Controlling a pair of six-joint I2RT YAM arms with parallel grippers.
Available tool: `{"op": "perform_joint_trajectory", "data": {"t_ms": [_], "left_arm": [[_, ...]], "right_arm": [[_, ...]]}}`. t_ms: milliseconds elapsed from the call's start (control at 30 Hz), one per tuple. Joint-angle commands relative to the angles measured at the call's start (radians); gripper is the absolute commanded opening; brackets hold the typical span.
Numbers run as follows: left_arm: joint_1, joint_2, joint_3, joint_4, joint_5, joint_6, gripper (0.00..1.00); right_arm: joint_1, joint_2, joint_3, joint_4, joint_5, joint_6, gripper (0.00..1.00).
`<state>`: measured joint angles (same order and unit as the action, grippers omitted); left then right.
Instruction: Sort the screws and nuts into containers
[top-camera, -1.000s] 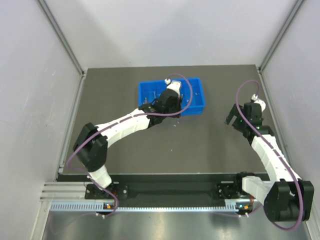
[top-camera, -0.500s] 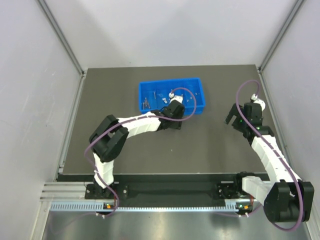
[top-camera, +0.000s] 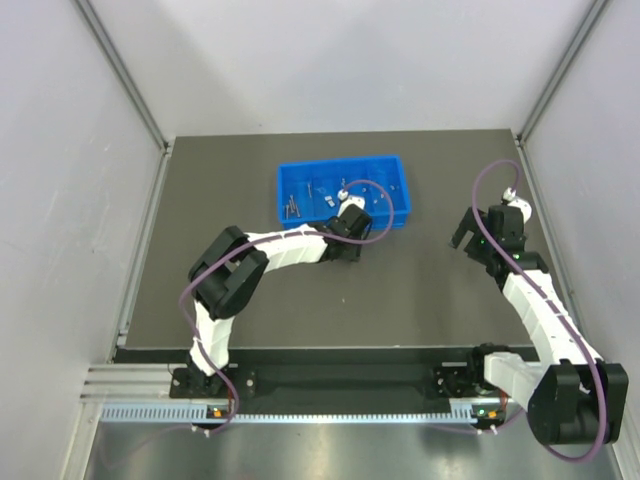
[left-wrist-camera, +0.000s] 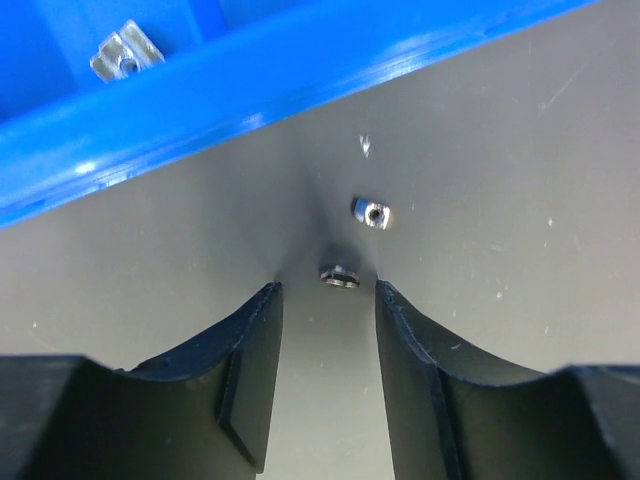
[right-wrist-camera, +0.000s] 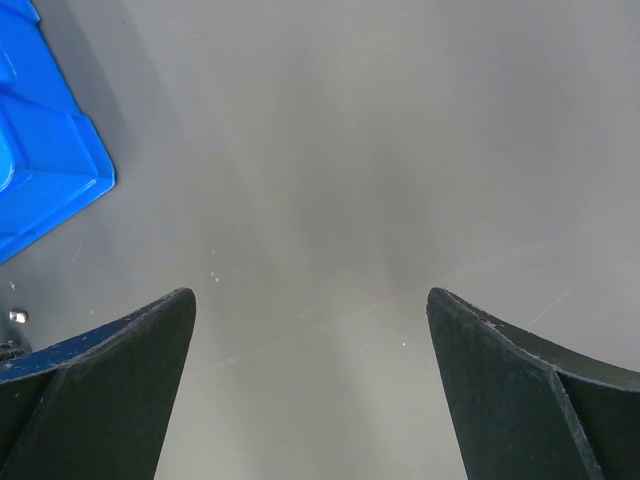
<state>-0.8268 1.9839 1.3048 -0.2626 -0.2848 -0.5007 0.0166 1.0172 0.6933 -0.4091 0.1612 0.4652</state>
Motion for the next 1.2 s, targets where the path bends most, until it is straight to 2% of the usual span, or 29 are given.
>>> {"op": "perform_joint_trajectory", "data": {"t_ms": [0, 200, 267, 367, 567, 767, 933, 1100, 1167], "left_arm": [[-0.006, 0.027, 0.037, -0.001, -0.030, -0.015, 0.46], [-0.014, 0.066, 0.057, -0.001, -0.039, -0.016, 0.41], [-0.015, 0.066, 0.059, -0.012, -0.042, -0.018, 0.31], [-0.018, 0.056, 0.054, -0.027, -0.050, -0.018, 0.23], [-0.031, 0.033, 0.040, -0.036, -0.065, -0.021, 0.18], [-0.032, 0.023, 0.040, -0.033, -0.068, -0.025, 0.09], [-0.032, -0.025, 0.019, 0.017, -0.063, -0.010, 0.03], [-0.032, 0.003, 0.047, -0.021, -0.068, -0.010, 0.04], [-0.032, 0.013, 0.051, -0.043, -0.063, -0.016, 0.12]], "right_arm": [[-0.009, 0.000, -0.002, 0.018, 0.012, 0.003, 1.00], [-0.009, -0.009, 0.003, 0.013, 0.020, 0.000, 0.99], [-0.009, -0.011, 0.003, 0.013, 0.024, 0.000, 1.00], [-0.009, -0.014, 0.003, 0.009, 0.031, 0.000, 1.00], [-0.009, -0.009, 0.002, 0.010, 0.029, 0.004, 1.00], [-0.009, -0.012, 0.003, 0.009, 0.031, 0.004, 1.00], [-0.009, -0.019, 0.002, 0.006, 0.038, 0.007, 1.00], [-0.007, -0.012, 0.003, 0.006, 0.035, 0.006, 1.00], [-0.009, -0.015, 0.003, 0.003, 0.038, 0.004, 1.00]]}}
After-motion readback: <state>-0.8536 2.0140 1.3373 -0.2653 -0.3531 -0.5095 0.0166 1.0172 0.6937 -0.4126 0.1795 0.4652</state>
